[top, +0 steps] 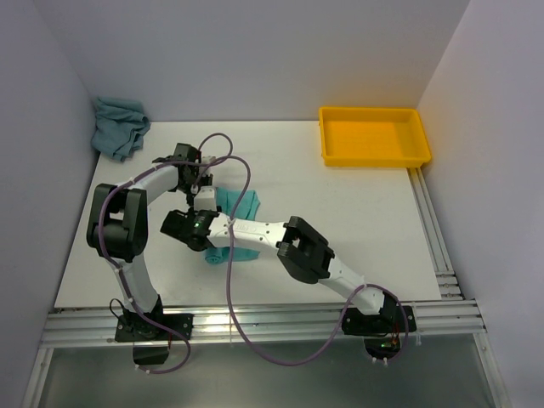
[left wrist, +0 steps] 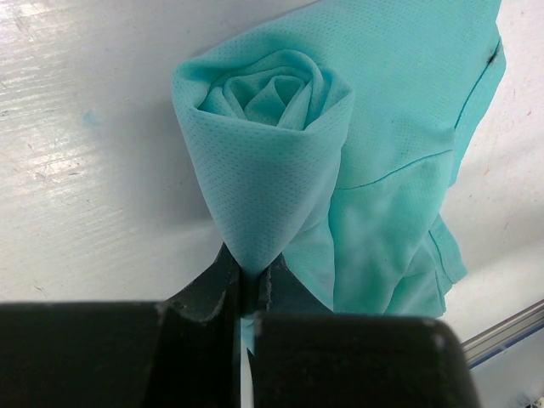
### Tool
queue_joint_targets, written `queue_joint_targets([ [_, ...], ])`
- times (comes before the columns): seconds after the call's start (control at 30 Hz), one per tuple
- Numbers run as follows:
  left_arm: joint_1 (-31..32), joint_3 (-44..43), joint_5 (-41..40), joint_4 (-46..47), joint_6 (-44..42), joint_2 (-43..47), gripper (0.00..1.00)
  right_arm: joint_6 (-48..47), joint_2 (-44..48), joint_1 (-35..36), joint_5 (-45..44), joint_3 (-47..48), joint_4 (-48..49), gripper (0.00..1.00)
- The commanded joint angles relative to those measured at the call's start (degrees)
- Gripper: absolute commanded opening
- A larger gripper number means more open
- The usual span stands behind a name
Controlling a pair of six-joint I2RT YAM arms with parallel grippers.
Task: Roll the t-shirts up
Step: Roll the tshirt
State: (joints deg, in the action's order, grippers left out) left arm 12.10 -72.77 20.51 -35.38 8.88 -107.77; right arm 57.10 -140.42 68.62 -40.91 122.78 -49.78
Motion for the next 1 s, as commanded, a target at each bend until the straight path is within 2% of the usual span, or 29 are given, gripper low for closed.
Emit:
queue_joint_targets([
  [0.0, 0.38, -1.76, -1.09, -0.31, 0.34, -0.78, 0.01, 0.73, -0.73, -0.59, -0.49, 1.59, -1.46, 0.46],
  [0.07, 0.38, -1.85, -0.65, -0.31, 0.17, -0.95, 0.02, 1.78, 0.4, -0.77, 0.56, -0.43, -0.07, 0.38],
  [0.1, 0.38, -1.93, -0.56, -0.4, 0.17, -1.04, 0.02, 1.87, 1.8, -0.86, 1.09, -3.22, 0.9, 0.31],
  [0.2, 0.3, -2.81, 1.1, -0.83, -0.09, -1.31, 0.08, 2.49, 4.44, -1.38, 3.72, -9.9, 5.89, 0.21],
  [0.27, 0.12, -3.69, 2.24, -1.1, -0.45, -1.04, 0.2, 2.4, 7.96, -2.08, 6.78, -14.13, 12.38, 0.18],
  [0.3, -0.32, -4.48, 3.99, -1.1, -0.88, -0.43, 0.31, 2.4, 10.75, -2.43, 8.63, -19.02, 14.95, 0.17],
  [0.37, -1.02, -5.44, 6.37, -1.45, -1.41, 0.1, 0.41, 2.4, 13.67, -2.96, 10.04, -24.05, 20.22, 0.17],
  [0.47, -2.69, -7.82, 10.5, -2.59, -2.47, 0.63, 0.52, 2.84, 19.56, -4.72, 15.23, -34.69, 35.47, 0.16],
  [0.57, -4.36, -9.32, 14.11, -3.64, -3.78, 0.63, 0.56, 3.98, 25.27, -6.65, 20.68, -47.76, 48.4, 0.16],
  [0.8, -6.38, -4.06, 20.7, -1.63, -6.07, 1.07, 0.59, 11.79, 30.73, -10.87, 30.08, -62.47, 67.25, 0.16],
  [0.97, -6.65, -0.62, 25.53, 0.74, -6.16, 0.01, 0.59, 18.12, 30.47, -12.46, 32.9, -71.78, 80.86, 0.12],
])
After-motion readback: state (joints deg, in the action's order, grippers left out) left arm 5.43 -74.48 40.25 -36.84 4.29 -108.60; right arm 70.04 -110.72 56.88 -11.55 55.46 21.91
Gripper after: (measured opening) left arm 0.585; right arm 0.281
